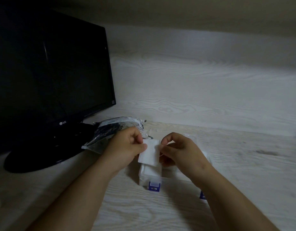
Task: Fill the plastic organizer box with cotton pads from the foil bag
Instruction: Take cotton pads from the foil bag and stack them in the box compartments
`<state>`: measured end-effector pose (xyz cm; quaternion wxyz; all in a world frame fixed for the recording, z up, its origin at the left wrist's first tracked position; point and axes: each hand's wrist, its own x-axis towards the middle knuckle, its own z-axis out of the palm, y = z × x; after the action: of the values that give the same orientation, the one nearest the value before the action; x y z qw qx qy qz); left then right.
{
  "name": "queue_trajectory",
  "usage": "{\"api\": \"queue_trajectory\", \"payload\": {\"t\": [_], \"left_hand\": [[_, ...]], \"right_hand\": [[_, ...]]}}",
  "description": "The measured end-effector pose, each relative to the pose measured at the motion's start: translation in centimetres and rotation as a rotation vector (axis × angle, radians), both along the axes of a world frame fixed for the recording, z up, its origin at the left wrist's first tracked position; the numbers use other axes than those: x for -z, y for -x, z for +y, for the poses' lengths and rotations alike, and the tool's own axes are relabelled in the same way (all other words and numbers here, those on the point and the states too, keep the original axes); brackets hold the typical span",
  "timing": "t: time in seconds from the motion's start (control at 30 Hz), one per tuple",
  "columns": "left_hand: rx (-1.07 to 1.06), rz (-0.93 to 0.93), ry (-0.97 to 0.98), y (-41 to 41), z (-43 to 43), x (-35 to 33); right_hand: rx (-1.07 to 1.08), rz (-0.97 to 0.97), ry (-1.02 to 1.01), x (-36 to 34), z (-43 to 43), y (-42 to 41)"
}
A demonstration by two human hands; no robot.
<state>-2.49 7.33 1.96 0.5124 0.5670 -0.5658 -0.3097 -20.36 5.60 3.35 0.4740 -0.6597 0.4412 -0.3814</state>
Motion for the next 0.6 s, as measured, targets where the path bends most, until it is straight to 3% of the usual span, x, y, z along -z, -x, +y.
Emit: {"api": "queue_trajectory", "payload": {"t": [0.4,0.6], "left_hand": [[0.140,0.132,-0.004,0.55,0.41,-0.20],[0.118,0.025,-0.024,0.35,0.50,-0.21]], "right_hand": [[0.073,0.051,0.072,0.50,-0.90,0.32],[-0.009,0.082,-0.009,0.56,-0.75,0.36]]}}
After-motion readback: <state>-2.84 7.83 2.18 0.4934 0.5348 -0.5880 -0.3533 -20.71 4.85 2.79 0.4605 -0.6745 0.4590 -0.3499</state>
